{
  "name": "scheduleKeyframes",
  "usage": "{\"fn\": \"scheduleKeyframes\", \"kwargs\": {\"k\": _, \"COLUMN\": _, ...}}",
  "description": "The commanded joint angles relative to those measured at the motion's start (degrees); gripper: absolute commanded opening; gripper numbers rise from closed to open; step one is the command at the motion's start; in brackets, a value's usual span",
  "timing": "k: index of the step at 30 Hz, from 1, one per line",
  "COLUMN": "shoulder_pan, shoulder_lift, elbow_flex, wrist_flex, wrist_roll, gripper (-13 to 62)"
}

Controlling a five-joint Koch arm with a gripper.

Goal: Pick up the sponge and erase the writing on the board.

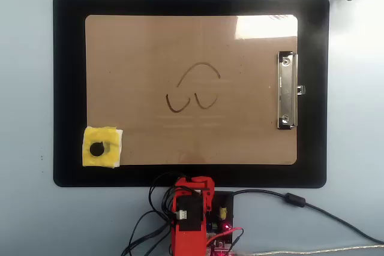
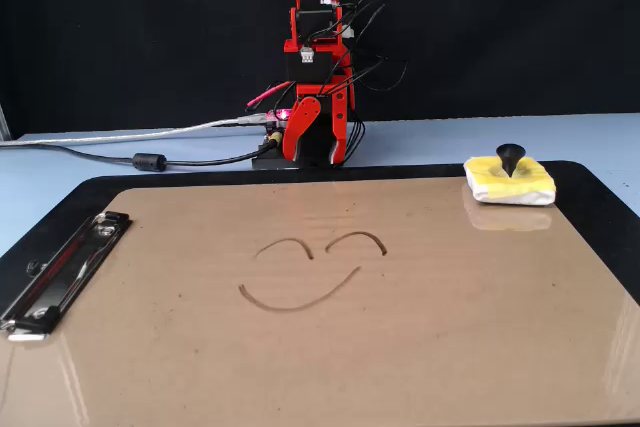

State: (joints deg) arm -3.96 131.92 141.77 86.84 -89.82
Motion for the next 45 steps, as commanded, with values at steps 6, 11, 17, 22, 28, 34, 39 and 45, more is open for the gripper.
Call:
{"fn": "scheduleKeyframes", "kwargs": {"k": 6, "shoulder_pan": -0.4, "shoulder_lift": 2.7, "elbow_flex": 1.1, "wrist_flex": 4.0, "wrist_roll": -3.8, "gripper": 34.5}}
{"fn": "scheduleKeyframes", "kwargs": {"k": 11, "shoulder_pan": -0.5, "shoulder_lift": 2.7, "elbow_flex": 1.0, "wrist_flex": 3.9, "wrist_roll": -3.7, "gripper": 34.2}}
{"fn": "scheduleKeyframes", "kwargs": {"k": 17, "shoulder_pan": -2.6, "shoulder_lift": 2.3, "elbow_flex": -17.1, "wrist_flex": 1.6, "wrist_roll": 2.0, "gripper": 34.1}}
{"fn": "scheduleKeyframes", "kwargs": {"k": 22, "shoulder_pan": -13.3, "shoulder_lift": 3.0, "elbow_flex": -19.1, "wrist_flex": -14.7, "wrist_roll": 8.5, "gripper": 34.0}}
{"fn": "scheduleKeyframes", "kwargs": {"k": 28, "shoulder_pan": -35.9, "shoulder_lift": 2.8, "elbow_flex": -16.1, "wrist_flex": -32.2, "wrist_roll": -5.6, "gripper": 33.8}}
{"fn": "scheduleKeyframes", "kwargs": {"k": 34, "shoulder_pan": -59.3, "shoulder_lift": -0.4, "elbow_flex": -2.3, "wrist_flex": -72.4, "wrist_roll": -5.4, "gripper": 33.7}}
{"fn": "scheduleKeyframes", "kwargs": {"k": 39, "shoulder_pan": -61.1, "shoulder_lift": -6.0, "elbow_flex": 2.5, "wrist_flex": -88.2, "wrist_roll": -2.5, "gripper": 33.7}}
{"fn": "scheduleKeyframes", "kwargs": {"k": 45, "shoulder_pan": -61.1, "shoulder_lift": -20.0, "elbow_flex": 2.1, "wrist_flex": -98.3, "wrist_roll": 1.9, "gripper": 33.8}}
